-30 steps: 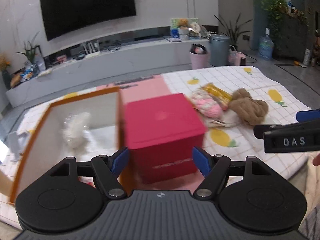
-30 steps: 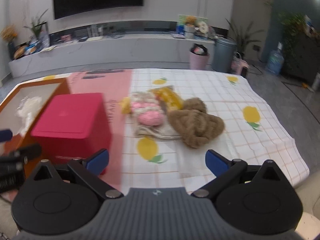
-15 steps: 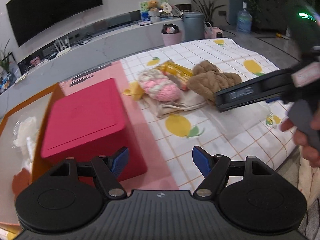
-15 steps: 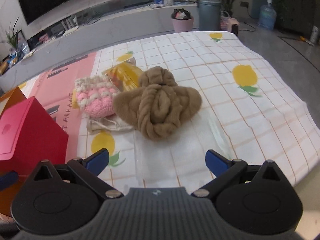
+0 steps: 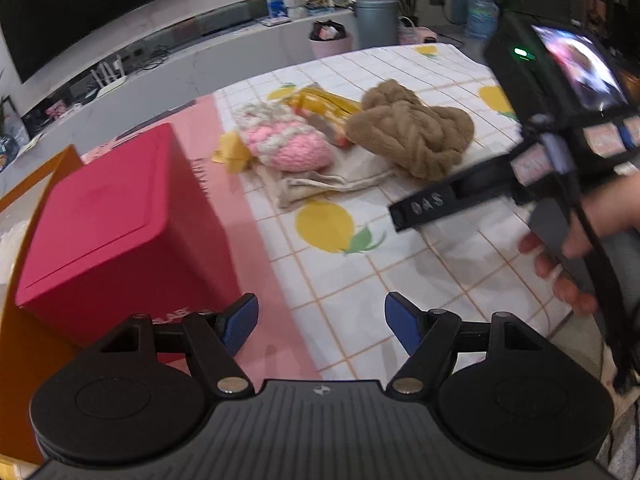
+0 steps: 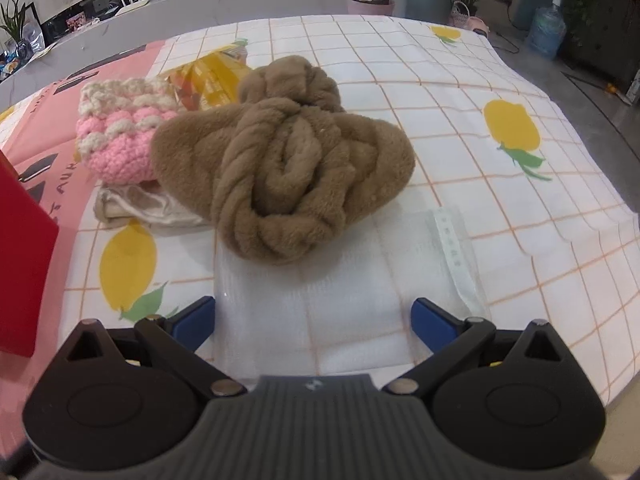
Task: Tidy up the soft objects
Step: 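Move the right tool to the white cloth and grasp it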
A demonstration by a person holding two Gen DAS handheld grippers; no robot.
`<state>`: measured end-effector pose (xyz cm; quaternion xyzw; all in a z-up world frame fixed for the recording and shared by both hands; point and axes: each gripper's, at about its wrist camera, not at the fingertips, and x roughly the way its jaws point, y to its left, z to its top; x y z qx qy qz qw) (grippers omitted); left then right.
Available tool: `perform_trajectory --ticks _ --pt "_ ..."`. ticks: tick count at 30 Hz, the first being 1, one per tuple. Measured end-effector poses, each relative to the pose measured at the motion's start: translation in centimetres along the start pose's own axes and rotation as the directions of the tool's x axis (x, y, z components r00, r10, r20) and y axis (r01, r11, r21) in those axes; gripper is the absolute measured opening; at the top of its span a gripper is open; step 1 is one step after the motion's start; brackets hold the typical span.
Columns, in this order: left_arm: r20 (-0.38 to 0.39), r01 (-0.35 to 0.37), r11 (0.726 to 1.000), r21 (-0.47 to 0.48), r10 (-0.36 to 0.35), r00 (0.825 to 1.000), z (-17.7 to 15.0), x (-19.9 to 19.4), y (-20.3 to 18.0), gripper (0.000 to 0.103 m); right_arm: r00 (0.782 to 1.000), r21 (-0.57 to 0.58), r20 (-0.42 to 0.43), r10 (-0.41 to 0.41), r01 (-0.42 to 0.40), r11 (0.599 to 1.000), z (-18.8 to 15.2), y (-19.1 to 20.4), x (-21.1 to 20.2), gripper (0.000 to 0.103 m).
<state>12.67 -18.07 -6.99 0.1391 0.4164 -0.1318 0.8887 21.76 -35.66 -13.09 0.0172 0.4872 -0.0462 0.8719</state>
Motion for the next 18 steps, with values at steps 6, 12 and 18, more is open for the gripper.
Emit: perform_trajectory --ticks 6,12,18 --pt "0.004 -0.029 0.999 0.013 0.029 1.000 0.7 0.2 -0.3 0.085 0.999 -0.022 -0.027 0.021 -0.021 1.000 0.5 -0.9 0.2 0.101" --pt "-0.006 -0.034 0.998 -0.055 0.034 0.999 2.1 1.0 0.1 0.085 0.998 -0.059 -0.049 0.041 -0.044 0.997 0.5 -1.5 -0.4 0.088" --pt "0.021 -0.087 0.995 -0.041 0.088 0.996 2.1 0.4 -0.8 0.085 1.000 -0.009 -0.021 -0.009 0.009 1.000 0.6 -3.3 -1.2 0.040"
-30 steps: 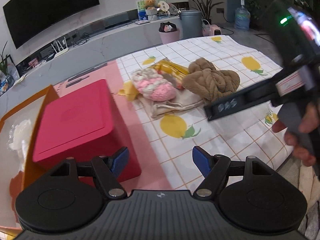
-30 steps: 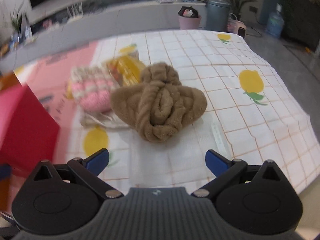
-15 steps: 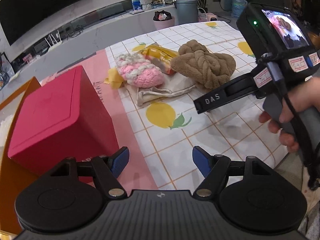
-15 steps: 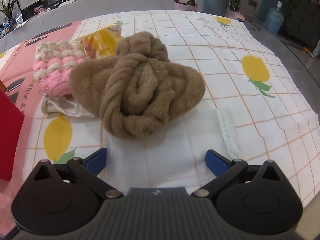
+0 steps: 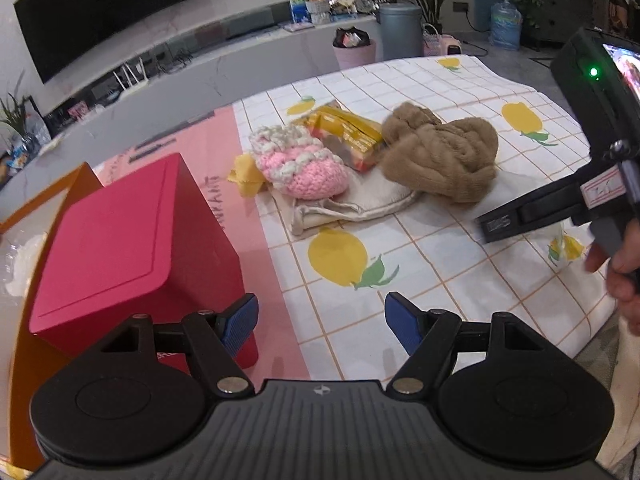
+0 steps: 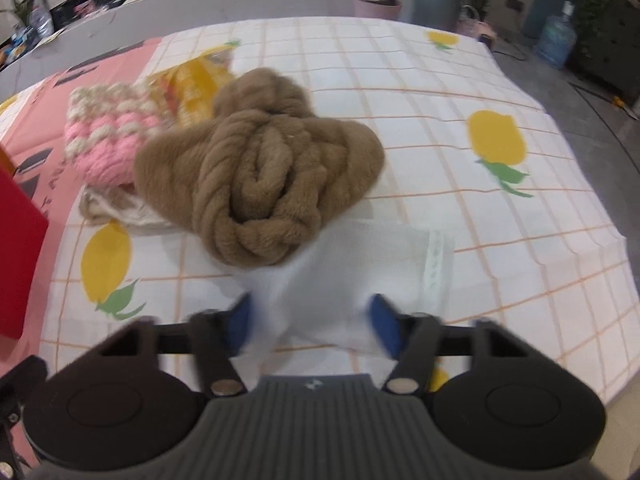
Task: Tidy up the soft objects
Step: 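Move the right tool to the white cloth and grasp it, then grasp the brown fluffy bear towel with the left tool while the right tool holds the cloth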
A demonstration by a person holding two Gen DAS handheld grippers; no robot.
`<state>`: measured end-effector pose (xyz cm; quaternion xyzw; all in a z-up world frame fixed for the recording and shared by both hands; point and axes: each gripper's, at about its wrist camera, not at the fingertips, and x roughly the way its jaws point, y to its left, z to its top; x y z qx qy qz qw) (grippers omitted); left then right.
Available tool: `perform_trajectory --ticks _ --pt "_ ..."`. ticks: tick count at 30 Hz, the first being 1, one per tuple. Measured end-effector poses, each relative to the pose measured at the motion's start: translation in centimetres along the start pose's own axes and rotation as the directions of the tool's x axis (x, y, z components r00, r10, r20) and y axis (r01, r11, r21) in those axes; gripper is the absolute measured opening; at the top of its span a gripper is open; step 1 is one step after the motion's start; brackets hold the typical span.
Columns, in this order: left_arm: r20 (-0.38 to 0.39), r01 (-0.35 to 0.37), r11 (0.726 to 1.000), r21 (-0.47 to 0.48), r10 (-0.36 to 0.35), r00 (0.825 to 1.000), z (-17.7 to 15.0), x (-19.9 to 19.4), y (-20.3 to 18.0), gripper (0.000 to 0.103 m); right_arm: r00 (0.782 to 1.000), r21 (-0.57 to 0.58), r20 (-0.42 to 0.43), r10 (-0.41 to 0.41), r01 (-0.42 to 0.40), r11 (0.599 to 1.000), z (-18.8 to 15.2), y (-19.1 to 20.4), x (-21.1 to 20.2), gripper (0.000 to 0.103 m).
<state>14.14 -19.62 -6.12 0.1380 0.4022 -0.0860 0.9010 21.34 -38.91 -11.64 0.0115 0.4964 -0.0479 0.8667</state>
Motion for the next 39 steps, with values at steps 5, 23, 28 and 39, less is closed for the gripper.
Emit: perform_trajectory --ticks 5,23,28,39 --pt "0.014 -0.013 1.000 0.005 0.013 1.000 0.3 -0.4 -0.9 0.085 1.000 0.094 -0.013 0.011 -0.010 0.996 0.0 -1.9 -0.5 0.002" --pt "-0.016 0.167 0.963 -0.214 -0.174 0.985 7.7 6.2 -5.2 0.085 0.995 0.044 0.032 -0.097 0.096 0.994 -1.2 -5.8 -5.1 0.003" --pt "-0.019 0.178 0.933 -0.313 -0.193 0.981 10.7 8.0 -4.9 0.085 0.993 0.065 0.025 -0.111 0.109 0.992 -1.0 -6.1 -4.6 0.003" --pt "-0.077 0.189 0.895 -0.405 -0.239 0.968 12.9 13.4 -7.0 0.090 0.991 0.060 0.013 -0.135 0.134 0.989 -1.1 -6.5 -3.9 0.004"
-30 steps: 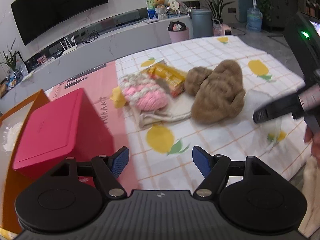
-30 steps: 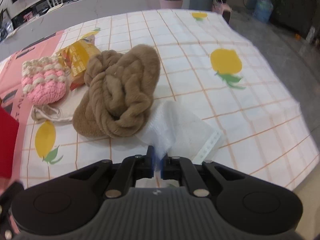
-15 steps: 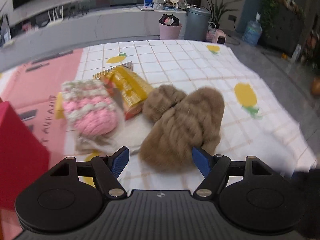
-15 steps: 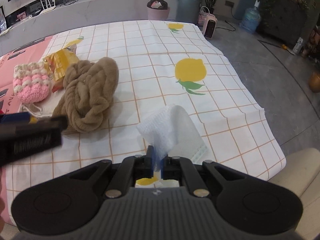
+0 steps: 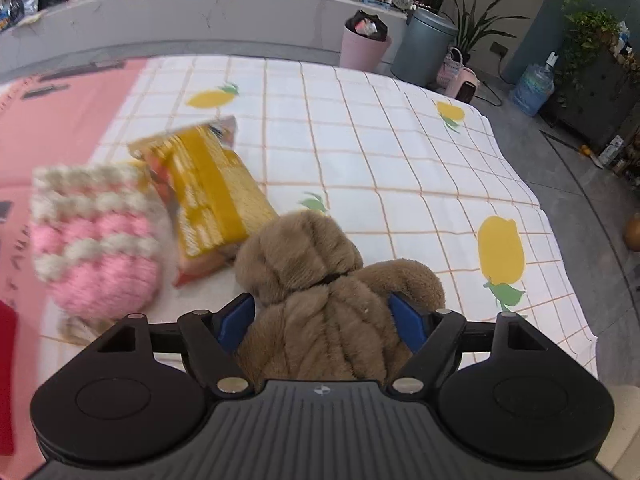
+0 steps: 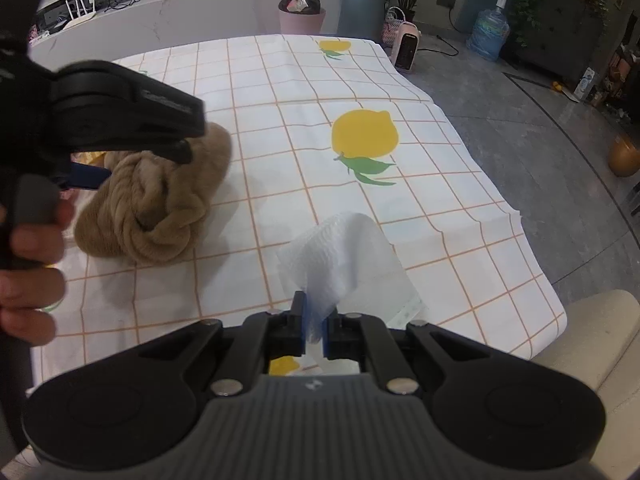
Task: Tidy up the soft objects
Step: 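Grasp the brown fluffy bear towel with the left tool while the right tool holds the cloth, then lift the bear towel and white cloth and carry both over the orange box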
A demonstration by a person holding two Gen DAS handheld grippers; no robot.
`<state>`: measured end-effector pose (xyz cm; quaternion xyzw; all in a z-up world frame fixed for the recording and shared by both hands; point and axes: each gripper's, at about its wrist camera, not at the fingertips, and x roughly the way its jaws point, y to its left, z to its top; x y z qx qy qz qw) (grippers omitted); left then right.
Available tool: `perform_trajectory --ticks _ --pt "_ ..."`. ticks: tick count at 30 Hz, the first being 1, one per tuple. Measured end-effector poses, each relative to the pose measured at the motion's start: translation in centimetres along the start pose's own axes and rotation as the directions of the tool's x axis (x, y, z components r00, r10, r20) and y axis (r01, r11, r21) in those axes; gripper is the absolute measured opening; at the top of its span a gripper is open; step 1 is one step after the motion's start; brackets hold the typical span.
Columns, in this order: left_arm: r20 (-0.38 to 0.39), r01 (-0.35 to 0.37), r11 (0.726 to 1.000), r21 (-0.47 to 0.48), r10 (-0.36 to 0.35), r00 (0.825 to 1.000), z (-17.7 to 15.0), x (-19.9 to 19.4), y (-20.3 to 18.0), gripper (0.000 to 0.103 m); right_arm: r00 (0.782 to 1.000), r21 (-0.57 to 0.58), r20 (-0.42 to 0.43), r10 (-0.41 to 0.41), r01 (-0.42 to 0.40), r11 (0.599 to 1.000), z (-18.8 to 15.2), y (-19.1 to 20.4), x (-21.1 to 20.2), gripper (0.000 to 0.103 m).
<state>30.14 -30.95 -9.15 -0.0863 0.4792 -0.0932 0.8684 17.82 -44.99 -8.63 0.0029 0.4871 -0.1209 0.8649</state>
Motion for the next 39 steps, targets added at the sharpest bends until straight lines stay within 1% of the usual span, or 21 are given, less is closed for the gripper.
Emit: perform_trajectory --ticks 3,4,5,6,8,11,17,20,21,23,26,29,31,33,35,37,39 --pt "-0.012 0.051 0.999 0.002 -0.051 0.999 -0.7 0.9 0.1 0.090 1.000 -0.015 -0.004 -0.012 0.012 1.000 0.0 0.3 0.0 0.005" --pt "-0.019 0.082 0.997 0.007 -0.082 0.996 -1.0 1.2 0.2 0.077 1.000 -0.019 -0.005 -0.013 0.012 1.000 0.0 0.3 0.0 0.005" --pt "-0.029 0.123 0.992 0.018 -0.123 0.992 -1.3 1.2 0.2 0.062 1.000 -0.023 -0.006 -0.012 0.012 1.000 0.0 0.4 0.0 0.005" --pt "-0.029 0.148 0.988 0.035 -0.148 0.989 -1.7 1.1 0.2 0.061 1.000 -0.026 -0.007 -0.012 0.012 1.000 0.0 0.5 0.0 0.005" --pt "-0.026 0.146 0.986 0.082 -0.145 0.989 -2.4 0.4 0.1 0.058 1.000 -0.032 -0.011 -0.013 0.013 0.999 -0.1 0.6 0.1 0.005" --pt "-0.041 0.149 0.982 0.113 -0.145 0.989 -3.8 -0.8 0.9 0.058 1.000 -0.046 -0.023 -0.020 0.019 0.999 -0.2 0.9 0.5 0.005" --pt "-0.055 0.147 0.979 0.140 -0.140 0.989 -6.5 -4.1 4.4 0.058 1.000 -0.047 -0.015 -0.011 0.010 0.999 -0.2 0.9 0.3 0.005" --pt "-0.067 0.130 0.976 0.173 -0.120 0.991 -7.5 -5.5 5.4 0.059 1.000 -0.038 -0.011 -0.017 0.017 0.999 -0.2 0.7 0.1 0.005" --pt "-0.068 0.115 0.975 0.188 -0.104 0.992 -7.8 -5.8 5.5 0.060 1.000 -0.034 -0.011 -0.021 0.021 0.999 -0.3 0.6 0.0 0.005" --pt "-0.053 0.092 0.972 0.214 -0.082 0.995 -8.0 -6.2 5.3 0.066 0.999 -0.033 -0.013 -0.030 0.030 0.999 -0.3 0.6 -0.1 0.005" --pt "-0.040 0.054 0.962 0.267 -0.045 0.998 -7.6 -6.3 4.5 0.072 0.999 -0.040 -0.016 -0.037 0.036 0.999 -0.4 0.7 0.0 0.005" --pt "-0.049 0.035 0.959 0.281 -0.023 0.999 -7.1 -5.9 3.6 0.075 0.999 -0.051 -0.017 -0.038 0.037 0.998 -0.4 0.9 0.0 0.006" --pt "-0.051 0.021 0.952 0.305 -0.006 0.999 -7.1 -5.5 3.0 0.077 0.999 -0.050 -0.016 -0.036 0.035 0.998 -0.4 0.8 0.1 0.006" --pt "-0.038 -0.002 0.943 0.332 0.015 0.999 -7.5 -5.0 2.7 0.077 0.999 -0.051 -0.017 -0.036 0.035 0.998 -0.4 0.8 0.1 0.006" --pt "-0.028 0.012 0.944 0.330 -0.002 1.000 -8.0 -4.8 2.9 0.067 0.999 -0.052 -0.019 -0.037 0.036 0.998 -0.4 0.8 0.2 0.006" --pt "-0.016 0.025 0.952 0.304 -0.022 1.000 -8.2 -5.1 3.3 0.062 0.999 -0.054 -0.017 -0.033 0.032 0.998 -0.4 1.0 0.3 0.006" --pt "-0.006 0.041 0.952 0.305 -0.041 0.999 -8.3 -5.6 3.5 0.060 1.000 -0.057 -0.009 -0.018 0.018 0.998 -0.4 1.1 0.1 0.007"
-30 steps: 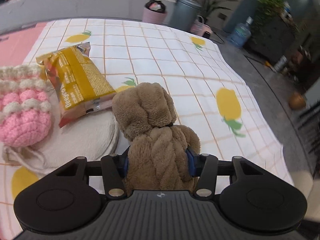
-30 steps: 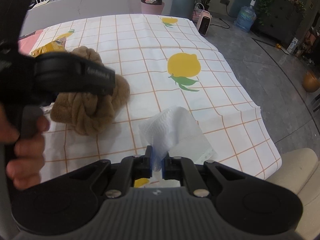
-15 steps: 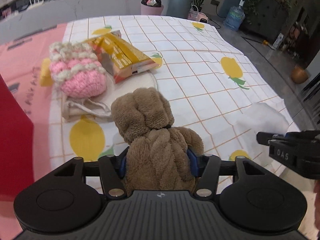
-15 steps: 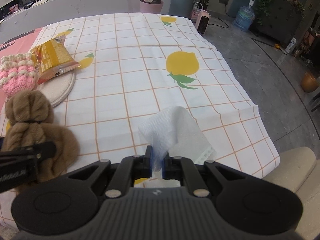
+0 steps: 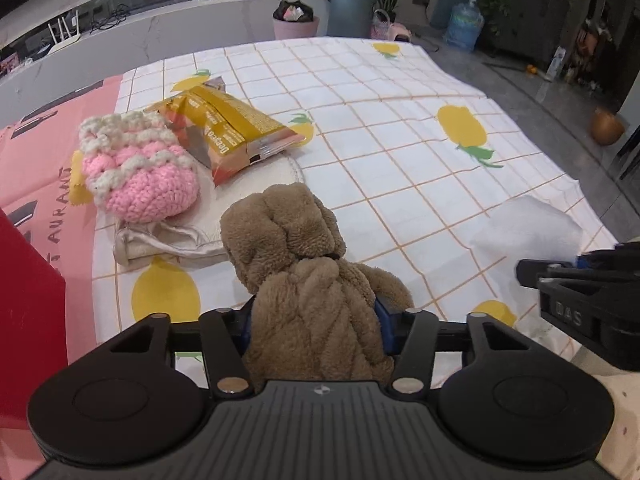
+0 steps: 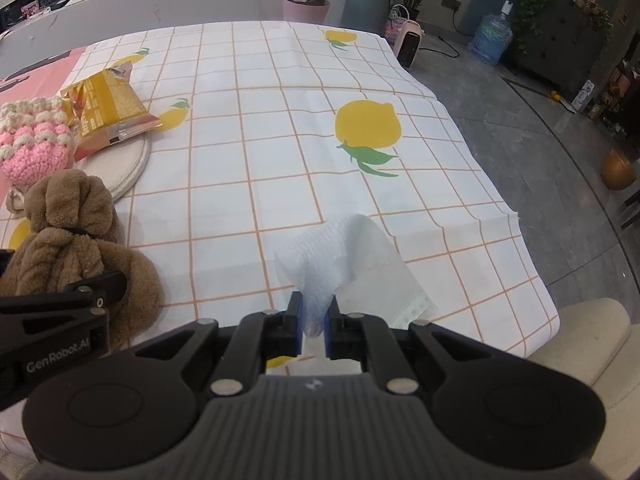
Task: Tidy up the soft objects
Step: 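Lift the bear towel and white cloth and carry both over the orange box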
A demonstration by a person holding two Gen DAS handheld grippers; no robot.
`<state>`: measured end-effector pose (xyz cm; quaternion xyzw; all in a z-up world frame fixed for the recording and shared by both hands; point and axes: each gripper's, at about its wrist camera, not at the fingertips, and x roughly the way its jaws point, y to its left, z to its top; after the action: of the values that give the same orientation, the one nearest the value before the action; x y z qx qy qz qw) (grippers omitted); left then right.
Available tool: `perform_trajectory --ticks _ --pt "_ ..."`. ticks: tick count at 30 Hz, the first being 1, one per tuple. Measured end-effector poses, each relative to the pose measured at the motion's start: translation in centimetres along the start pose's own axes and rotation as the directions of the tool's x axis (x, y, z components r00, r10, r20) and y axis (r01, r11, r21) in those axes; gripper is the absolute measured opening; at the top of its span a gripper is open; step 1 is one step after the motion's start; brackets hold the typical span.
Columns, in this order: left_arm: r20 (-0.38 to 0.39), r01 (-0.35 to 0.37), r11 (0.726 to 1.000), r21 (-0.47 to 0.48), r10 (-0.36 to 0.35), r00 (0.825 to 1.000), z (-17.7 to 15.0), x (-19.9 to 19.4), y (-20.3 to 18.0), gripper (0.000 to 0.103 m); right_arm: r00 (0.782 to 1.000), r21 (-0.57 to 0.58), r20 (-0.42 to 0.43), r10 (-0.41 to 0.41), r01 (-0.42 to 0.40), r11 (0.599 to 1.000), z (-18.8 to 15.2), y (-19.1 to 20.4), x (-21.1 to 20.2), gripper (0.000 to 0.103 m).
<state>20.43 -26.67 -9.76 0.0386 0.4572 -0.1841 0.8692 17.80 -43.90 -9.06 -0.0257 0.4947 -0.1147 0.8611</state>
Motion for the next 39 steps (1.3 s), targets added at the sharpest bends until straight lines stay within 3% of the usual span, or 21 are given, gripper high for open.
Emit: perform_trajectory --ticks 4,11,15,19,22,30,33,35,39 --pt "0.035 0.078 0.997 0.005 -0.078 0.996 -0.1 -1.6 0.2 0.060 0.999 -0.002 0.030 0.013 -0.013 1.000 -0.1 0.1 -0.8 0.007" --pt "0.135 0.103 0.994 0.027 -0.106 0.985 0.3 -7.3 0.9 0.060 0.997 0.020 0.078 0.005 -0.007 1.000 -0.3 0.3 -2.1 0.006" --pt "0.202 0.086 0.995 0.046 -0.093 0.975 0.3 -11.2 2.0 0.060 0.987 0.003 0.146 0.074 -0.075 0.997 -0.6 1.5 -3.5 0.006" --pt "0.255 0.061 0.998 0.024 -0.065 0.965 0.0 -15.1 4.4 0.060 0.960 0.027 0.221 0.174 -0.184 0.983 -0.5 2.4 -5.5 0.005" --pt "0.299 0.055 0.998 -0.002 -0.052 0.953 -0.8 -18.1 7.0 0.060 0.931 0.048 0.270 0.246 -0.269 0.962 -0.5 3.0 -7.6 0.004" --pt "0.395 0.010 0.996 -0.089 0.026 0.918 -3.0 -24.5 15.2 0.060 0.842 -0.016 0.442 0.310 -0.338 0.941 -1.0 7.0 -16.2 0.004" --pt "0.409 -0.019 0.991 -0.136 0.073 0.909 -3.8 -26.3 18.2 0.060 0.767 -0.129 0.555 0.323 -0.304 0.944 -2.2 10.6 -21.2 0.004" --pt "0.415 -0.051 0.984 -0.170 0.118 0.902 -4.3 -27.2 20.1 0.060 0.719 -0.175 0.594 0.362 -0.323 0.930 -2.7 13.0 -24.1 0.004" --pt "0.386 -0.116 0.960 -0.253 0.210 0.898 -5.5 -27.4 23.8 0.060 0.649 -0.260 0.619 0.443 -0.363 0.895 -3.3 18.2 -28.1 0.004"
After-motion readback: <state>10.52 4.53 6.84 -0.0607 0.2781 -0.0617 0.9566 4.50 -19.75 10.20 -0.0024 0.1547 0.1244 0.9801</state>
